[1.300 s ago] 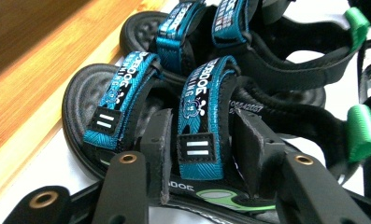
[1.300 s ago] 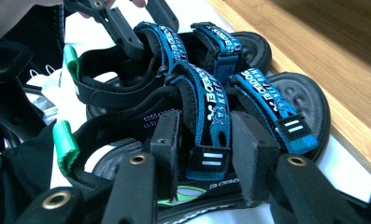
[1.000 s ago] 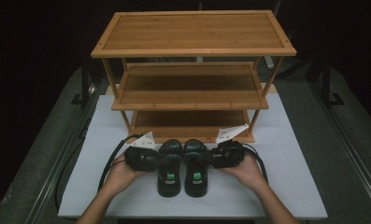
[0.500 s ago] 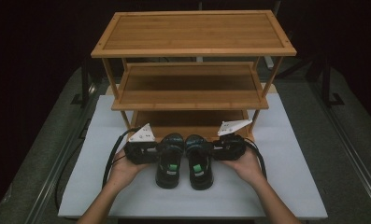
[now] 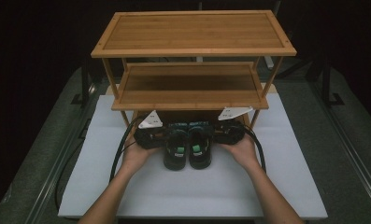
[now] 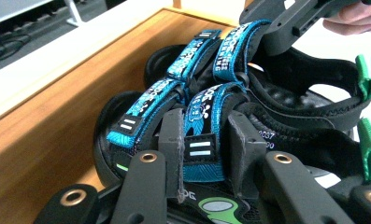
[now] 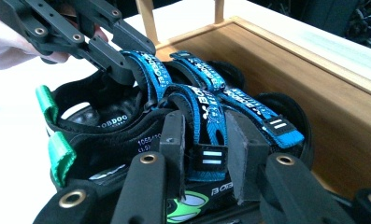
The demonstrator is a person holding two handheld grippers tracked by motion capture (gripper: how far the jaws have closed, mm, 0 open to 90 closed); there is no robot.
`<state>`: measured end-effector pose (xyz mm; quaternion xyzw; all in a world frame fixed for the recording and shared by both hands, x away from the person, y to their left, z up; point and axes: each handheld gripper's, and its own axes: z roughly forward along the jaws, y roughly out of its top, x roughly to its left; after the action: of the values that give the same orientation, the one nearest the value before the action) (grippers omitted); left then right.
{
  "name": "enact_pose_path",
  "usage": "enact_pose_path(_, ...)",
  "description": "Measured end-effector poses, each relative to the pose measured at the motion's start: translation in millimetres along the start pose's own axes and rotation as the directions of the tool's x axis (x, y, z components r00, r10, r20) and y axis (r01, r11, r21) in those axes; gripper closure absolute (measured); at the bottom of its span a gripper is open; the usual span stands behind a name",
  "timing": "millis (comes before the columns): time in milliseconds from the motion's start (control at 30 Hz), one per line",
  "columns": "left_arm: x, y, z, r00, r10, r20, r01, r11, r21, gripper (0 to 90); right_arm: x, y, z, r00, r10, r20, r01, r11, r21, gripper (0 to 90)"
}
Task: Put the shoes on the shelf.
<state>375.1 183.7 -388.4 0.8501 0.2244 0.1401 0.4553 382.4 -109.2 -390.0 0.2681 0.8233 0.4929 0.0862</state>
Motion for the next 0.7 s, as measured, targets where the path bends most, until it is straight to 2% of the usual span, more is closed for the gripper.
enact_pose_path(267, 7.4, -3.5, 8.2, 0.9998, -0.008, -0.018, 0.008, 0.9998, -0.02, 70.0, -8.7, -0.4, 7.5, 0.9997, -0.009, 0.025, 0.009, 0.9999, -0.009, 69.2)
enact_pose_path(433, 9.0, -5.7, 9.2, 0.9999, -0.015, 0.0, 0.015, 0.9998, -0.016, 69.9, -10.7, -2.2, 8.4, 0.9999, -0.004, 0.017, 0.004, 0.9998, -0.02, 69.1)
enact_pose_path(600, 8.1, -8.6, 8.6, 0.9997, -0.008, 0.022, 0.008, 1.0, 0.006, 69.8, -7.8, -2.4, 7.6, 0.9997, -0.019, 0.015, 0.019, 0.9998, 0.008, 68.9)
enact_pose_path(667, 7.1, -10.2, 9.2, 0.9995, -0.005, 0.031, 0.004, 0.9999, 0.01, 69.7, -6.0, -6.4, 9.7, 0.9999, -0.014, 0.002, 0.014, 0.9997, 0.022, 68.8)
enact_pose_path(700, 6.5, -10.8, 9.5, 0.9993, -0.009, 0.037, 0.009, 0.9999, 0.012, 69.6, -5.7, -8.7, 10.0, 0.9999, -0.013, 0.01, 0.013, 0.9998, 0.018, 68.8)
